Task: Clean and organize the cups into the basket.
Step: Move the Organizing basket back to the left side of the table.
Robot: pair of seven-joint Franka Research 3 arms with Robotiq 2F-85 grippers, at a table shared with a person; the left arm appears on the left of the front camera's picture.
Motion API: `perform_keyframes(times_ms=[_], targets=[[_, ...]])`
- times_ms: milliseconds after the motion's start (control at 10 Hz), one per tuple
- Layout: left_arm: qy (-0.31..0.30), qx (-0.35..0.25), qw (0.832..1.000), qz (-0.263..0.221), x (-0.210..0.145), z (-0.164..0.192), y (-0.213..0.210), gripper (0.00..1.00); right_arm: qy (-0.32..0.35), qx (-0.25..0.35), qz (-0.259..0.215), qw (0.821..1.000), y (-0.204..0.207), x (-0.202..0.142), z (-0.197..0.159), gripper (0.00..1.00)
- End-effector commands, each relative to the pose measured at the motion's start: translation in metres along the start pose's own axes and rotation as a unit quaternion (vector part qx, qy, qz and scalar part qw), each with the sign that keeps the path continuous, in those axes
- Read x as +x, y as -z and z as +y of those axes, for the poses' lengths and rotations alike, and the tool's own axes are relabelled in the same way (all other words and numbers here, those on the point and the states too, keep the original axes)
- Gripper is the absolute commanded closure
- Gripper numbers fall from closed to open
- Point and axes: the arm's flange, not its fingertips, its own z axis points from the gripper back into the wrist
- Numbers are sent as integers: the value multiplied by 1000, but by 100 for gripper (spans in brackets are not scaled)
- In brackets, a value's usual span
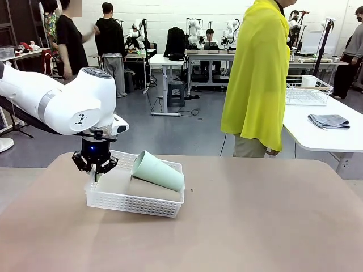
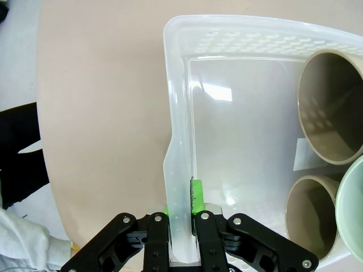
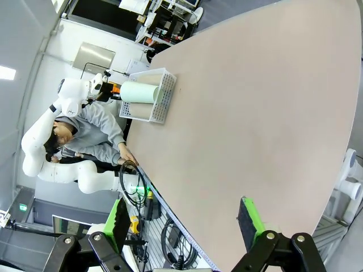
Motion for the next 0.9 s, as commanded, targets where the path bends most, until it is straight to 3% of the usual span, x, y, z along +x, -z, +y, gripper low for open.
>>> perform_keyframes(times_ms=[0,100,400,800], targets=[[-3,-1,1000,-1,1,-4,-1,94,-3,3,0,1000,1,0,0,0],[0,0,1000,0,0,0,0,94,-3,3,0,1000,1,0,0,0],[-15,52,998,-11,39,72,5,94,-3,3,0,1000,1,0,0,0],[-41,85,995,-7,59,154,24,94,-3,3,0,1000,1,0,0,0]])
